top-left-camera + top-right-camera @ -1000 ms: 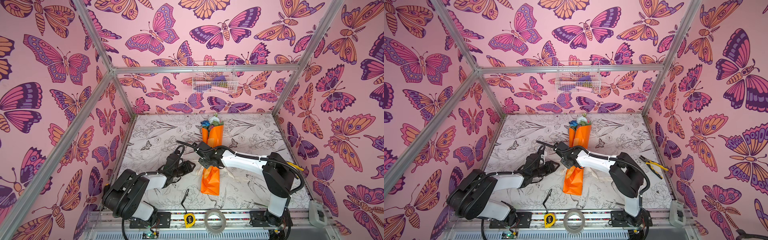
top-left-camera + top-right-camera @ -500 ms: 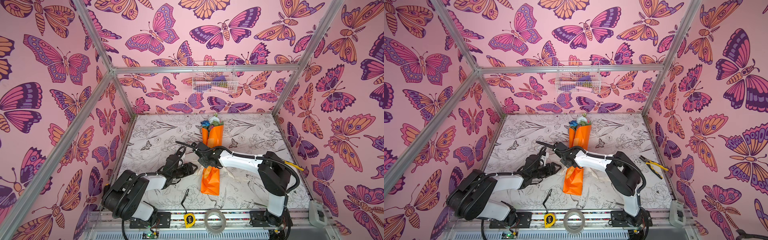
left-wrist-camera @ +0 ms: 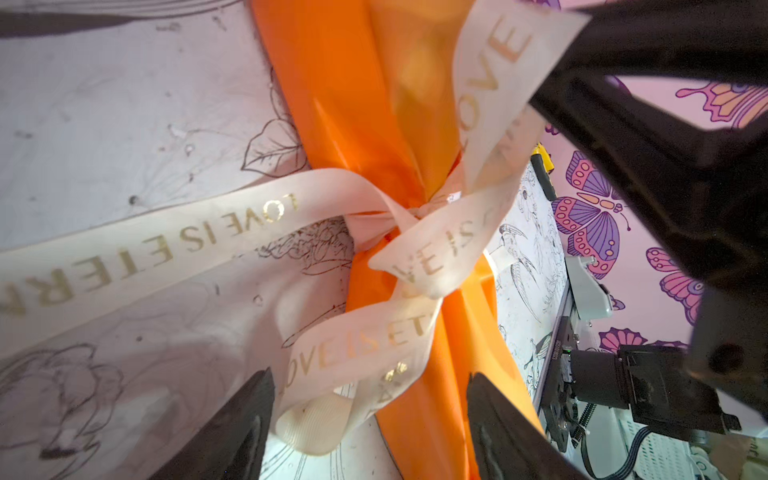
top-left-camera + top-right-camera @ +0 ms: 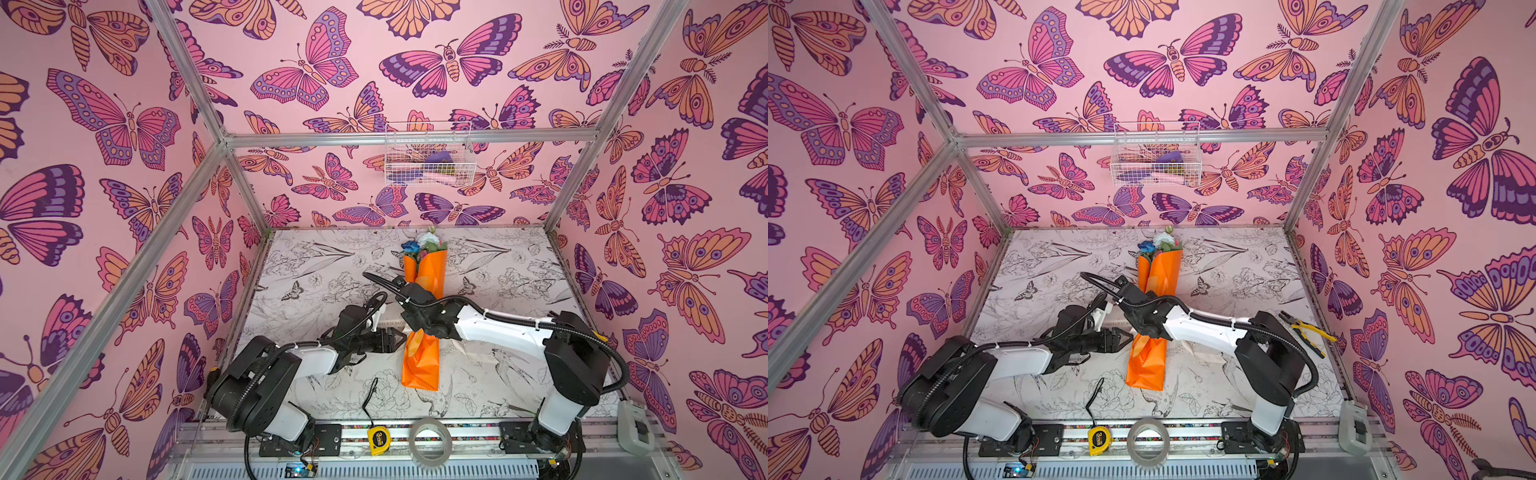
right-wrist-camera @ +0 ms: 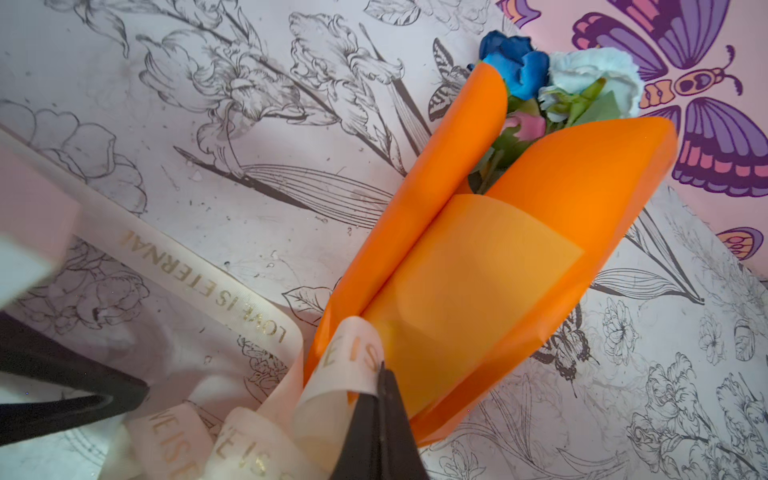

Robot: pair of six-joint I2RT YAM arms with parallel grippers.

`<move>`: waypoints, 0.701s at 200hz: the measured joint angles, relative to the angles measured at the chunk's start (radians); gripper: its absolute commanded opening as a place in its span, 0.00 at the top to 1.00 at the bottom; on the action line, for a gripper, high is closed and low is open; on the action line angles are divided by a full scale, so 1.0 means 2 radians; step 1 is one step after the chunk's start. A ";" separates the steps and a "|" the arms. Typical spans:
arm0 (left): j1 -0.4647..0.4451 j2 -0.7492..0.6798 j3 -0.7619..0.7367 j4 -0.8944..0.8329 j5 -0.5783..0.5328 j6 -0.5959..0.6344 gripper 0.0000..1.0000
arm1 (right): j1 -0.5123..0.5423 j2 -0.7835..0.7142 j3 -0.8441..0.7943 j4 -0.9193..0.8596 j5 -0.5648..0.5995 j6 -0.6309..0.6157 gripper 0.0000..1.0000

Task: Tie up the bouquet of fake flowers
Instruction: 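Pull the bow loops apart with both grippers to tighten the bow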

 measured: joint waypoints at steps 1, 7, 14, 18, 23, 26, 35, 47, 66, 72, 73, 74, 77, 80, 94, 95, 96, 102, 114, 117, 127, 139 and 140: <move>0.000 0.000 0.001 0.000 0.000 0.001 0.27 | 0.000 0.000 0.000 0.000 0.000 0.000 1.00; -0.001 0.002 0.004 0.000 0.001 0.006 0.28 | 0.000 -0.005 -0.003 0.004 0.002 0.003 1.00; -0.002 0.005 0.007 0.000 0.002 0.010 0.29 | 0.000 -0.008 -0.005 0.006 0.003 0.007 1.00; -0.003 0.008 0.009 0.000 0.002 0.012 0.30 | 0.000 -0.009 -0.006 0.008 0.004 0.010 1.00; -0.004 0.011 0.011 0.001 0.003 0.014 0.31 | 0.000 -0.010 -0.007 0.009 0.004 0.013 1.00; -0.004 0.013 0.012 0.000 0.004 0.017 0.31 | 0.000 -0.010 -0.008 0.011 0.004 0.014 1.00; -0.006 0.020 0.014 0.000 0.006 0.020 0.32 | 0.000 -0.010 -0.010 0.013 0.005 0.019 1.00; -0.010 0.029 0.018 -0.001 0.007 0.026 0.33 | 0.000 -0.010 -0.014 0.015 0.006 0.027 1.00; -0.019 0.036 0.021 -0.002 0.009 0.033 0.43 | -0.002 -0.010 -0.025 0.018 0.005 0.048 1.00; -0.021 0.038 0.023 -0.002 0.010 0.035 0.47 | -0.004 -0.011 -0.029 0.019 0.005 0.055 1.00; -0.021 0.038 0.023 -0.002 0.010 0.035 0.48 | -0.004 -0.012 -0.031 0.019 0.005 0.056 1.00; -0.022 0.038 0.024 -0.002 0.010 0.035 0.48 | -0.004 -0.012 -0.031 0.019 0.005 0.057 1.00; -0.023 0.039 0.025 -0.003 0.010 0.034 0.50 | -0.005 -0.013 -0.034 0.020 0.005 0.062 1.00; -0.023 0.039 0.027 -0.003 0.011 0.037 0.52 | -0.006 -0.015 -0.038 0.021 0.005 0.066 1.00; -0.026 0.042 0.032 -0.003 0.014 0.039 0.60 | -0.012 -0.029 -0.058 0.027 0.005 0.086 1.00; -0.026 0.042 0.033 -0.003 0.014 0.038 0.60 | -0.013 -0.030 -0.059 0.027 0.005 0.088 1.00; -0.026 0.043 0.033 -0.003 0.014 0.037 0.61 | -0.014 -0.031 -0.061 0.027 0.005 0.090 1.00; -0.026 0.045 0.035 -0.003 0.014 0.037 0.65 | -0.017 -0.040 -0.070 0.030 0.005 0.099 1.00; -0.027 0.048 0.037 -0.004 0.015 0.040 0.73 | -0.024 -0.057 -0.088 0.034 0.005 0.117 1.00; -0.027 0.049 0.037 -0.004 0.014 0.037 0.75 | -0.027 -0.063 -0.092 0.036 0.005 0.122 1.00; -0.027 0.051 0.038 -0.005 0.014 0.040 0.78 | -0.034 -0.081 -0.107 0.041 0.005 0.138 1.00; -0.027 0.052 0.039 -0.006 0.011 0.039 0.79 | -0.045 -0.103 -0.125 0.048 0.004 0.157 1.00; -0.027 0.052 0.039 -0.006 0.011 0.038 0.79 | -0.046 -0.105 -0.126 0.049 0.004 0.159 1.00</move>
